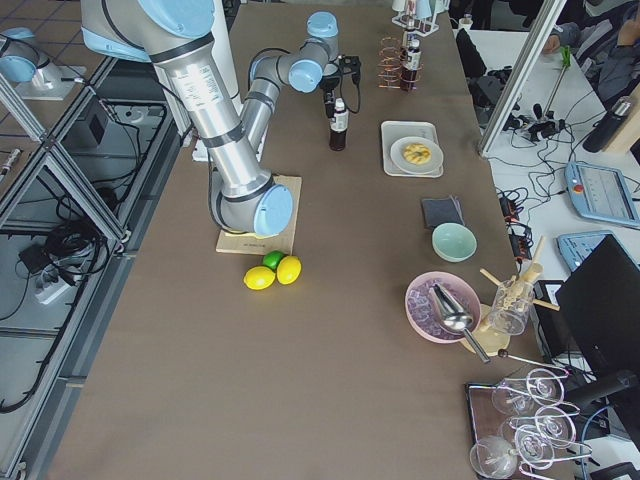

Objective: Place tea on tray
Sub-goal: 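Reach the right gripper over to the standing tea bottle, then close the right gripper on the bottle cap and lift it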

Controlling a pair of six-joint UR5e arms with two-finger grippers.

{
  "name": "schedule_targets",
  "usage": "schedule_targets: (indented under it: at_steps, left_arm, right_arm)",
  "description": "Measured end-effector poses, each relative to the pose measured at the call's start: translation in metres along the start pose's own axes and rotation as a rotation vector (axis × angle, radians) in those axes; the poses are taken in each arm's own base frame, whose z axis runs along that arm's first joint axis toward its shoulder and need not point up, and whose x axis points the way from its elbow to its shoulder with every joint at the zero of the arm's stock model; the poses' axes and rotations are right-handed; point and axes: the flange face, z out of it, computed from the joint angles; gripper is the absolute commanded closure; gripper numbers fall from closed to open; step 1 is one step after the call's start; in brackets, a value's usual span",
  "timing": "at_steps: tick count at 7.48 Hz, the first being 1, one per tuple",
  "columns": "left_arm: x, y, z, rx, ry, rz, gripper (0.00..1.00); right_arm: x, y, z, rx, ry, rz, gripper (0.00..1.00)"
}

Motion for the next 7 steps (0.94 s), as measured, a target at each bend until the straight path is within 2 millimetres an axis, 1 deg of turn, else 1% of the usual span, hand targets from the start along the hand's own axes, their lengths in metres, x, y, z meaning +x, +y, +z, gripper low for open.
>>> schedule_targets:
  at_steps: [1, 2, 3, 4, 5, 7]
  left_arm:
    - [-0.001, -0.001, 0.002, 0.0, 0.0, 0.001, 0.03]
    - [-0.003, -0.003, 0.004, 0.006, 0.0, 0.003, 0.03]
    - [-0.005, -0.005, 0.006, 0.01, 0.0, 0.004, 0.03]
    - [-0.006, -0.005, 0.007, 0.011, 0.001, 0.005, 0.03]
    - [-0.007, -0.005, 0.008, 0.011, 0.001, 0.005, 0.03]
    - [-0.007, -0.004, 0.008, 0.012, 0.001, 0.007, 0.03]
  right_arm:
    - [-0.024, -0.001, 0.012, 0.008, 0.01, -0.001, 0.16]
    - [-0.049, -0.004, 0.019, 0.011, 0.025, 0.0, 0.21]
    - [-0.073, -0.007, 0.018, 0.003, 0.047, 0.004, 0.27]
    - [-0.088, -0.009, 0.018, -0.005, 0.07, 0.009, 0.3]
    - [-0.097, -0.012, 0.023, -0.005, 0.096, 0.013, 0.32]
    - [-0.1, -0.014, 0.037, -0.001, 0.135, 0.017, 0.32]
